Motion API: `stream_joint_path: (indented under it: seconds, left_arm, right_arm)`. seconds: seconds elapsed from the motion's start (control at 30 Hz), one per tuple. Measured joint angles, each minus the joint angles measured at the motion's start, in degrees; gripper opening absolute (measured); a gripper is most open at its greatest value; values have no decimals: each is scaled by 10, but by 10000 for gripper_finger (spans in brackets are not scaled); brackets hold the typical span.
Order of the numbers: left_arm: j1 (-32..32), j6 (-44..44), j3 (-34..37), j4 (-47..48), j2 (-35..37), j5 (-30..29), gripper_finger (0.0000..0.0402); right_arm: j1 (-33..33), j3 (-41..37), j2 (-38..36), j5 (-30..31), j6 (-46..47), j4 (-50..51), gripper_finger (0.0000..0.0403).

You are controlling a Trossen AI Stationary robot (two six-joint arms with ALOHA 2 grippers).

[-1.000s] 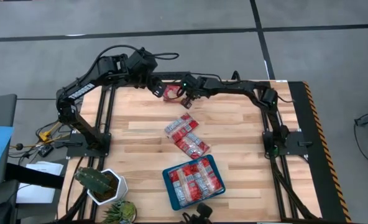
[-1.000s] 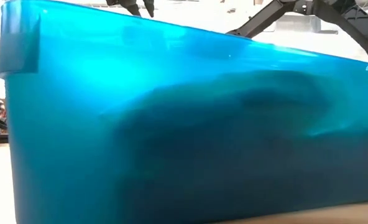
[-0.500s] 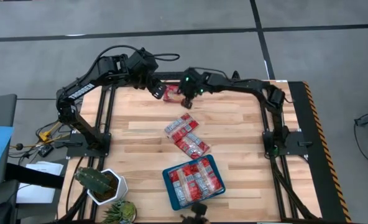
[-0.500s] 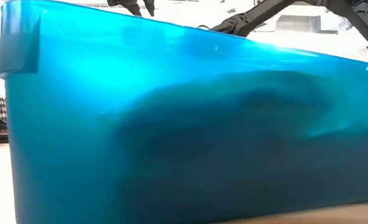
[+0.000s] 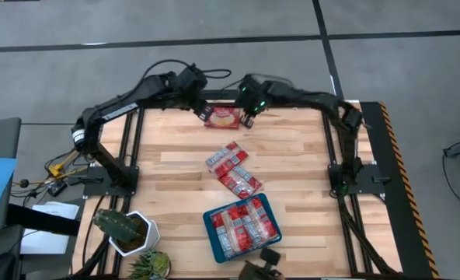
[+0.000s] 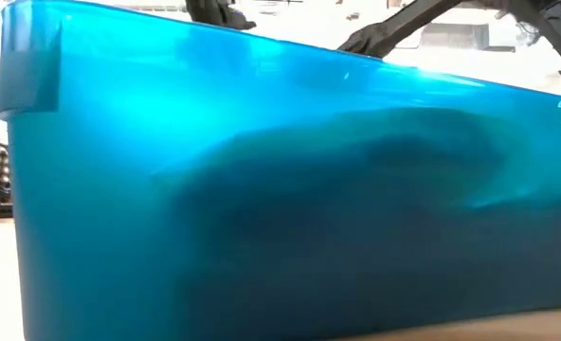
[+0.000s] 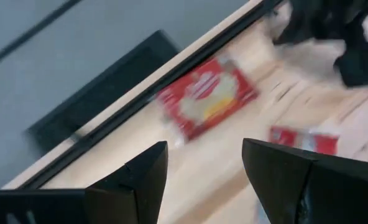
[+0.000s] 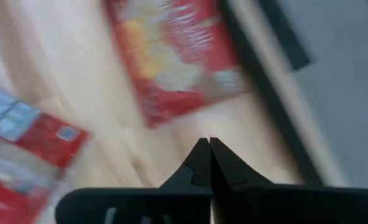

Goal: Sort popcorn bags into baskets
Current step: Move the popcorn bags to middle of the table

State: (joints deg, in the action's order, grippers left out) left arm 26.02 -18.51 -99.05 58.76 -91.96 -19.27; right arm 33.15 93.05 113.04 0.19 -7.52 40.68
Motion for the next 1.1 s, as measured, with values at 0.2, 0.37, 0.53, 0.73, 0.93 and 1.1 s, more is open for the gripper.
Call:
stream_joint_path:
  seconds: [0.2,0.37,0.53,0.73,0.93,1.1]
  left_arm:
    - [65,7,188,-313,0,106,175]
    - [106,-90,322,-521,0,180,100]
    - [112,-199,421,-695,0,193,11]
    - [103,-243,452,-823,-32,168,1]
    - [101,-287,413,-884,-116,171,0]
    - [102,-294,372,-829,-156,125,0]
  right_arm:
    - [44,0,-112,17,-16,71,14]
    - [87,0,-205,26,-15,89,12]
    - [105,0,-270,25,-9,89,7]
    - [116,0,-308,43,-1,90,19]
    - [115,0,-316,43,1,103,6]
    - [116,0,-318,44,-4,132,18]
